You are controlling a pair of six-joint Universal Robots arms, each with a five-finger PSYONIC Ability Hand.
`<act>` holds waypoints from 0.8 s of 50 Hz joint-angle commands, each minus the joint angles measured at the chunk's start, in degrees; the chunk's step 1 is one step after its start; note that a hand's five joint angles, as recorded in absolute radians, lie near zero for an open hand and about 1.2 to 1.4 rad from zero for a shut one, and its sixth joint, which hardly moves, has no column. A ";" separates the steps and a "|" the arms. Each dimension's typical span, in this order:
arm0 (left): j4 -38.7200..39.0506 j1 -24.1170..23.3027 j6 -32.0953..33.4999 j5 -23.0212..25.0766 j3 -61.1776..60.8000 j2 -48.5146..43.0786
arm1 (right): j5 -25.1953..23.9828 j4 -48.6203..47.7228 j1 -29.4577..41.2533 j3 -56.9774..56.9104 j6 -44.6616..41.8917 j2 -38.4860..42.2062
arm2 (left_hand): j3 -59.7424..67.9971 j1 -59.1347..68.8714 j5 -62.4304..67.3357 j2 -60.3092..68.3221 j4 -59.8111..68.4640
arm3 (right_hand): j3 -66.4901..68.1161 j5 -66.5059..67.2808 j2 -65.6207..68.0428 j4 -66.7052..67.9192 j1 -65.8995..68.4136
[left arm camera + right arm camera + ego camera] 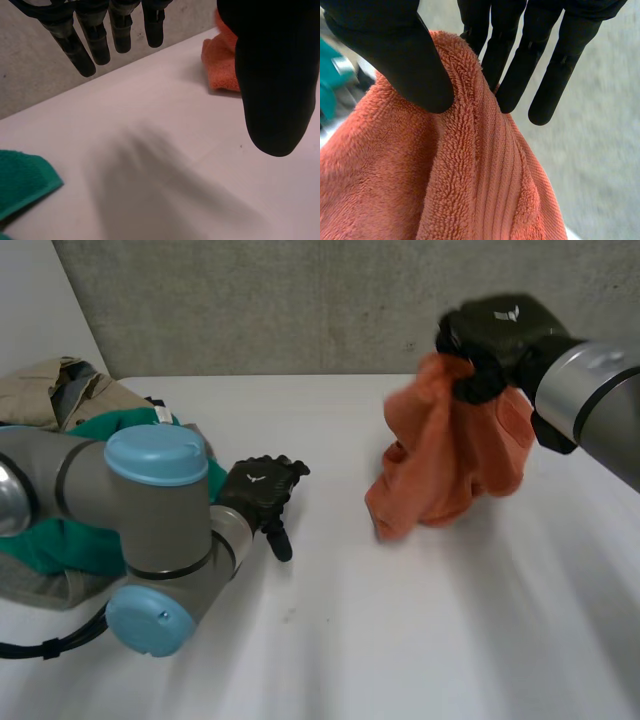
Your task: Fold the laundry.
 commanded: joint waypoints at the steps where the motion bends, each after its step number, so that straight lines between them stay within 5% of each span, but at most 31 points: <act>1: -1.44 -1.21 -7.08 1.31 6.21 -5.76 | -2.31 0.44 6.70 2.04 3.87 -10.44 | -1.95 -0.63 -2.66 -1.56 -1.40 | 12.45 14.28 13.11 11.83 17.33; 14: -6.63 -4.90 -16.49 8.17 13.25 -11.39 | -1.78 2.72 9.96 2.30 10.46 -17.12 | -1.95 -0.63 -2.66 -1.56 -1.40 | 12.45 14.28 13.11 11.83 17.33; 29: -7.59 -4.99 -30.02 1.13 12.72 -9.11 | -0.99 4.04 14.17 0.02 14.69 -22.14 | -1.95 -0.63 -2.66 -1.56 -1.40 | 12.45 14.28 13.11 11.83 17.33; 40: -4.53 -11.14 -34.42 16.52 5.69 -6.12 | 1.56 3.95 15.76 -2.71 12.05 -18.88 | -1.47 -0.15 -2.18 -1.08 -0.92 | 12.45 14.28 13.11 11.83 17.33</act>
